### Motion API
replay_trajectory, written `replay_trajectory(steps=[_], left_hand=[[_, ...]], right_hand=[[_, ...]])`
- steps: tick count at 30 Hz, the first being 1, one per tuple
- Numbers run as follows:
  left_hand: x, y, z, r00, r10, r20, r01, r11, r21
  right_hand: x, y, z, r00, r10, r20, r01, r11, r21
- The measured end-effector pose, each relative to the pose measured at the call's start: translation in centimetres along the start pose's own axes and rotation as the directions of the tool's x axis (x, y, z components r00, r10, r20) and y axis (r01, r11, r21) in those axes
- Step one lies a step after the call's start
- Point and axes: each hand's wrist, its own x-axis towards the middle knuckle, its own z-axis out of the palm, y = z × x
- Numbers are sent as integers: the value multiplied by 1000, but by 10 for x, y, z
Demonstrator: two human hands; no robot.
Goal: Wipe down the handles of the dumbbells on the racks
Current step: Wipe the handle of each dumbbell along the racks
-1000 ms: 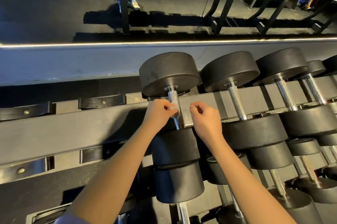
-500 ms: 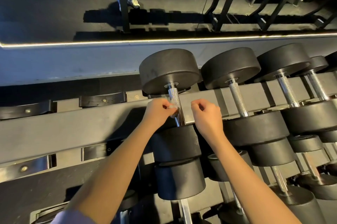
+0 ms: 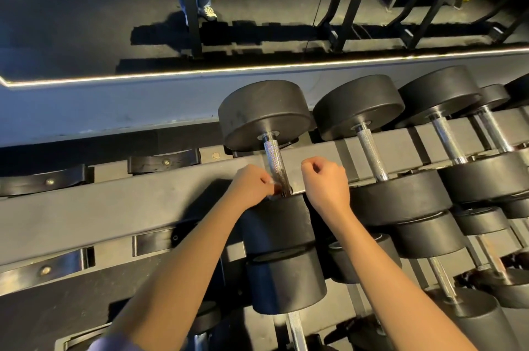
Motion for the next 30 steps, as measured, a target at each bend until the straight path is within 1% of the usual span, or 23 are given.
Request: replay_trajectory(steps=[2,3,4,6,7,10,12,14,15,16,17,18,20,21,22,24,25,28,30], left_hand=[[-2,-1,-2,999,4,32,-5,1000,31],[-2,1,-3,1000,8,7,-9,1000,20],[-1,4,-5,999,9,-41,-10,1000,-14],[2,11,-8,989,-8,-149,-17,986,-164],[3,15,-10,983,-8,-182,-34,972,-231],[4,28,-15,979,38,-199,-100,945,-312],[3,36,-17,975,71,-211,-135,941,-309],[1,42,-19,973,111,-203,-168,944,-286],[1,44,-21,973,135,-187,-181,950,-253],[-1,47,-23,969,170,-178,-202,963,-176],[-2,49,-25,953,223,-207,-240,969,-62],[-2,49,-26,911,298,-285,-296,954,53],[-1,48,-33,748,439,-498,-384,898,215],[1,45,-36,693,459,-556,-381,888,258],[3,42,-40,686,457,-567,-359,890,282],[8,34,-45,748,419,-515,-312,906,285],[11,31,-45,761,413,-500,-306,908,286],[12,27,-43,741,428,-517,-337,904,265],[13,27,-42,736,418,-532,-342,908,241]], right_hand=[[-1,0,0,1000,1,-2,-1,1000,-7],[-1,0,0,1000,-3,-2,3,1000,-4],[-2,1,-1,1000,-11,1,11,1000,7],[-1,0,-2,999,-35,33,34,998,47],[-1,-1,-4,997,-54,64,49,996,77],[6,-3,-6,973,-126,195,85,975,207],[11,-6,-9,954,-152,259,67,949,309],[16,-9,-12,952,-139,271,16,911,413],[20,-10,-14,953,-121,276,-13,899,437],[24,-10,-15,952,-99,291,-40,899,436],[28,-10,-15,948,-74,308,-62,910,409],[32,-10,-13,946,-48,321,-76,929,363],[40,-7,-7,944,-19,331,-51,978,201],[42,-7,-4,937,-23,349,-15,994,107],[42,-8,-1,923,-31,383,23,999,24],[44,-10,2,895,-48,444,94,992,-83],[45,-12,2,887,-62,457,124,987,-107],[52,-15,4,902,-102,420,164,980,-113],[59,-15,12,928,-149,340,184,980,-73]])
